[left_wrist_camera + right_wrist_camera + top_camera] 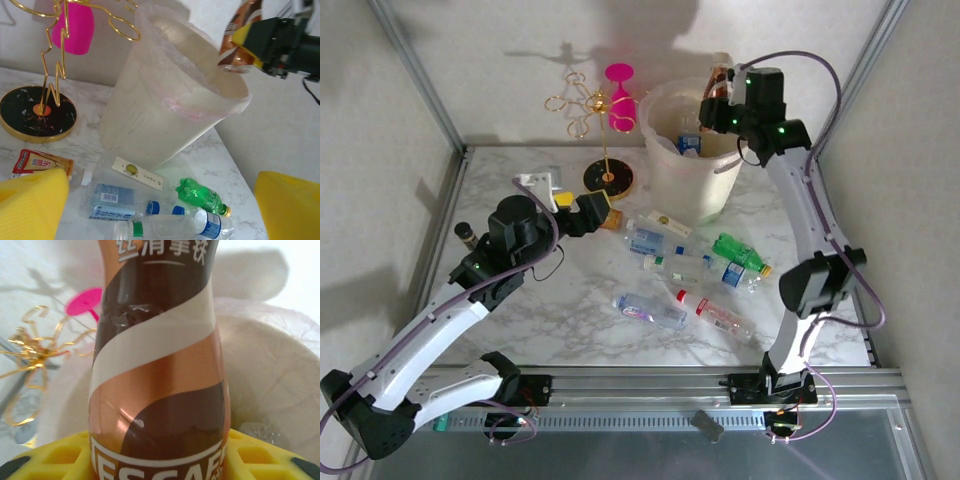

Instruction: Put the plastic bottles in the bin

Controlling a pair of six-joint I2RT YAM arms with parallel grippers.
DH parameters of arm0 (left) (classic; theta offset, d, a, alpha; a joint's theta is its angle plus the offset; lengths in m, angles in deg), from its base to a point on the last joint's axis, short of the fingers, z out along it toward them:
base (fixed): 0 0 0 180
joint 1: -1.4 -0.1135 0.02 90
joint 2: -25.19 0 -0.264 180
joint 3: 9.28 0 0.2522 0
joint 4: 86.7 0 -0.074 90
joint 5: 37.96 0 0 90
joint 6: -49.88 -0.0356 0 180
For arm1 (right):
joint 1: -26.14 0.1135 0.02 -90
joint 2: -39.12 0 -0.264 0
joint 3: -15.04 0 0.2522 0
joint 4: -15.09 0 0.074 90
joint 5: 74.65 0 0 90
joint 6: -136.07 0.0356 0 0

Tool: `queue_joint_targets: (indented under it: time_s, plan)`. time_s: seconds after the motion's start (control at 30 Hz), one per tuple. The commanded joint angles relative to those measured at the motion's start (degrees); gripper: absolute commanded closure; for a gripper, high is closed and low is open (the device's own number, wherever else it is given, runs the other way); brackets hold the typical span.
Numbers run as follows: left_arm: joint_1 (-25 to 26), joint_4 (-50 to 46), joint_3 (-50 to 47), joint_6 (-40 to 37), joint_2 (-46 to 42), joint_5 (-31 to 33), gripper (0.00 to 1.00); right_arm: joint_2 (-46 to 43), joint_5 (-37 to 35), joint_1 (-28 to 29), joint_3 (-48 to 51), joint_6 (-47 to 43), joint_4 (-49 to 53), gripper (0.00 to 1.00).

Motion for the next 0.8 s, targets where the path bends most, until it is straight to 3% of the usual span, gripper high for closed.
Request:
queue_joint_targets:
  time_s: [0.0, 0.4, 0.6, 0.77]
  plan:
    - [0.45, 0.29, -1.26, -1.30, 0.29, 0.85, 0.06, 4.23, -1.07, 0.17, -6.23, -0.91, 7.21, 0.59]
    - [0.44, 1.58, -2.89, -0.18, 1.04, -1.04, 0.06, 13.88, 0.05, 0.52, -10.66, -1.20, 10.73, 0.54]
    - [0.37, 1.50, -3.04, -0.22, 0.60, -0.53, 0.05, 16.70, -0.42, 1.30, -10.81, -2.02, 11.62, 0.47]
    - [0.37, 1.33, -3.07, -0.24, 0.38, 0.08, 0.05, 16.66, -1.01, 1.94, -10.81, -2.33, 11.75, 0.36]
